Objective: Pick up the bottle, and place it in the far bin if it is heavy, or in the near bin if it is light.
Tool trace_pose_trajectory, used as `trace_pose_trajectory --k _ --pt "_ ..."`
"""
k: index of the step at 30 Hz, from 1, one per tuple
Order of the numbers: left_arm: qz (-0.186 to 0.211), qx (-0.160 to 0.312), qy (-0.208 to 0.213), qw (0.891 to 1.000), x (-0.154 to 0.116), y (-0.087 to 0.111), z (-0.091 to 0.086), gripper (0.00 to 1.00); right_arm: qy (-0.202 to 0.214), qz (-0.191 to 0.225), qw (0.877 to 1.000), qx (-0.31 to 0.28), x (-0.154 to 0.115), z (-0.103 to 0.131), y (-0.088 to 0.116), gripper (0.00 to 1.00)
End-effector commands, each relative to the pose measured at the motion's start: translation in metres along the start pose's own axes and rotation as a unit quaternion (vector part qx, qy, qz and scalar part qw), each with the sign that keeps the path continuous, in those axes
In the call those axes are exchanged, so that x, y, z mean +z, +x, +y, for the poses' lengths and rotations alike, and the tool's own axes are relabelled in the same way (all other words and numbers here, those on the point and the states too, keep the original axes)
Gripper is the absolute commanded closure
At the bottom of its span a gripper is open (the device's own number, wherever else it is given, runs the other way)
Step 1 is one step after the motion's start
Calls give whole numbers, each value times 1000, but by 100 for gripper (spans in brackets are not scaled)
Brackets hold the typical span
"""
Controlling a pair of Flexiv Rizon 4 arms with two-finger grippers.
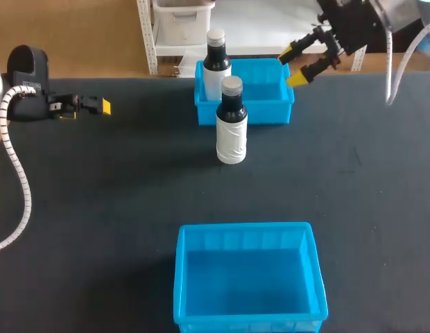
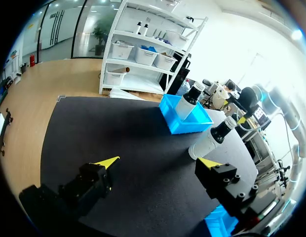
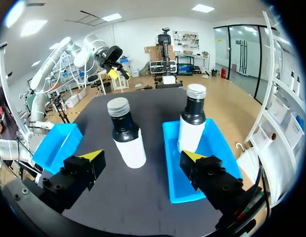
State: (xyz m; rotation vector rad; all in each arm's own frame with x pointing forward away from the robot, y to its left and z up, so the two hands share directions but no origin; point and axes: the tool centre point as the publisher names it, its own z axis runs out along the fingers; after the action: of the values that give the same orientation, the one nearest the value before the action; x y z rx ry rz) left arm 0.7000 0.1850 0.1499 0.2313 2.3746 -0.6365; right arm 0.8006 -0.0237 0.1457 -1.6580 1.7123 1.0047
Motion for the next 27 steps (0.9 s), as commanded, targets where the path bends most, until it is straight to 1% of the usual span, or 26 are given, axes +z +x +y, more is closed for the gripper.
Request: trace_pose_trajectory --k 1,6,10,16,20,27 --pt "0 0 0 1000 0 0 0 0 171 12 985 -4 14 26 -3 0" --pt "0 0 0 1000 0 0 0 0 184 6 983 -5 29 30 -4 0" --pt "0 0 0 1000 0 0 0 0 186 -4 983 -4 39 33 -4 0" --pt "0 0 0 1000 0 0 0 0 188 -8 982 -6 54 37 -4 0" --pt "0 0 0 1000 0 0 0 0 179 -14 984 -6 64 36 -6 0" --pt "0 0 0 1000 0 0 0 0 163 -24 986 -13 74 36 -16 0"
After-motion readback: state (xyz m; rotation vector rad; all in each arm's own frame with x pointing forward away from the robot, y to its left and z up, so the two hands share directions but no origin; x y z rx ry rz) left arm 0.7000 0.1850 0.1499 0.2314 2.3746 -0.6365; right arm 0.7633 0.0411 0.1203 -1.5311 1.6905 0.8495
